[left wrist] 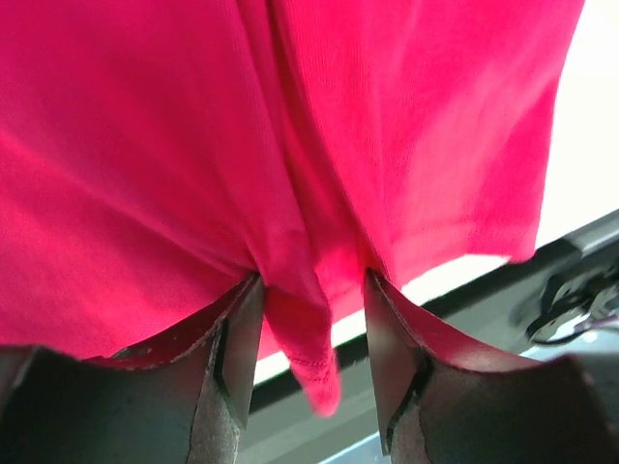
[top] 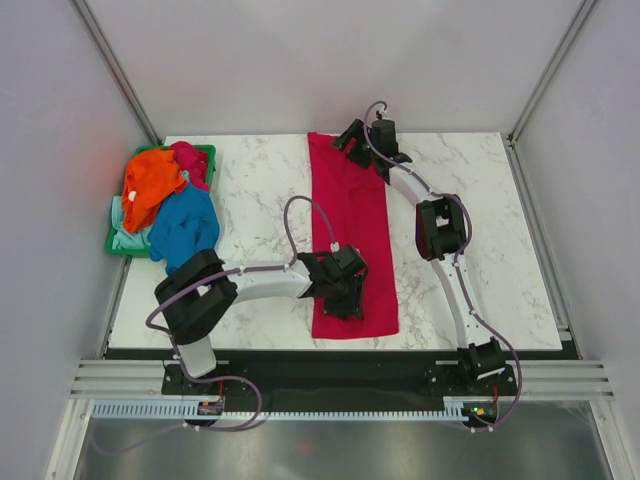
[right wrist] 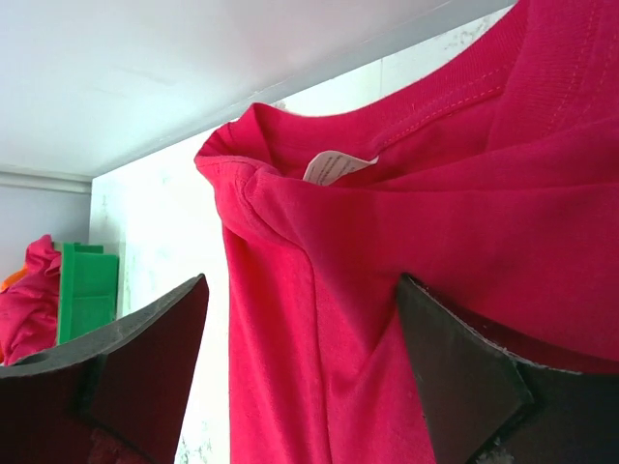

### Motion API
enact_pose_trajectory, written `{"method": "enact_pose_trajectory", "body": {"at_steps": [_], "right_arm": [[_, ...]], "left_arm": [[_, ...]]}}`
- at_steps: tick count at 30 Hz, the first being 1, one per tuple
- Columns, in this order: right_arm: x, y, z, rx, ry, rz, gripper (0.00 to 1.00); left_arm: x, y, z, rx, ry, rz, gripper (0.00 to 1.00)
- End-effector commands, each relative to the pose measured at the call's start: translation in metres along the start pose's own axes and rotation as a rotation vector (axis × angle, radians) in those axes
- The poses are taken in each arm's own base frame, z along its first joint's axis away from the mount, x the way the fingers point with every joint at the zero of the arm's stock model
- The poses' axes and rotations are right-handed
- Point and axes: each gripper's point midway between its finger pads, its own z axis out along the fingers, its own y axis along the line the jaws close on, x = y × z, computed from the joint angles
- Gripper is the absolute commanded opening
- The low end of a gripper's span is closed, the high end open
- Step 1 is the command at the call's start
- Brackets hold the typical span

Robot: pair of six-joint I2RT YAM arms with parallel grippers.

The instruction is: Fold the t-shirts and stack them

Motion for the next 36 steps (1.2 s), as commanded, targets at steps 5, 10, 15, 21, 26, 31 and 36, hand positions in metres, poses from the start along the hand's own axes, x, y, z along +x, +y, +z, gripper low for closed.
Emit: {"method": "enact_pose_trajectory", "body": {"at_steps": [5, 10, 15, 21, 26, 31, 36], "right_arm": [[0.03, -0.05, 0.013, 0.037, 0.065, 0.03, 0.9], [0.004, -0.015, 0.002, -0.039, 0.036, -0.029, 0.93], [-0.027, 0.041, -0.025, -0.169, 0.018, -0.085, 0.95], [-0.065, 0.133, -0.09, -0.352, 0.021, -0.201, 0.98], [-0.093, 0.166, -0.156, -0.294, -0.003, -0.349, 0.98], [-0.087, 0.149, -0.256, -0.08, -0.031, -0.401, 0.98], [0.004, 0.051, -0.362, 0.251, 0.072, -0.288, 0.98]], "left_arm": [[0.091, 0.002, -0.041, -0.071, 0.167, -0.045, 0.55], [0.089, -0.004, -0.091, -0.119, 0.085, -0.02, 0.59], [0.056, 0.005, -0.121, -0.196, -0.091, 0.021, 0.62], [0.018, -0.005, -0.157, -0.198, -0.251, 0.073, 0.63], [-0.02, 0.004, -0.186, -0.162, -0.336, 0.065, 0.62], [-0.046, 0.045, -0.194, -0.171, -0.396, -0.008, 0.61], [-0.031, 0.062, -0.158, -0.036, -0.34, -0.025, 0.59]]}}
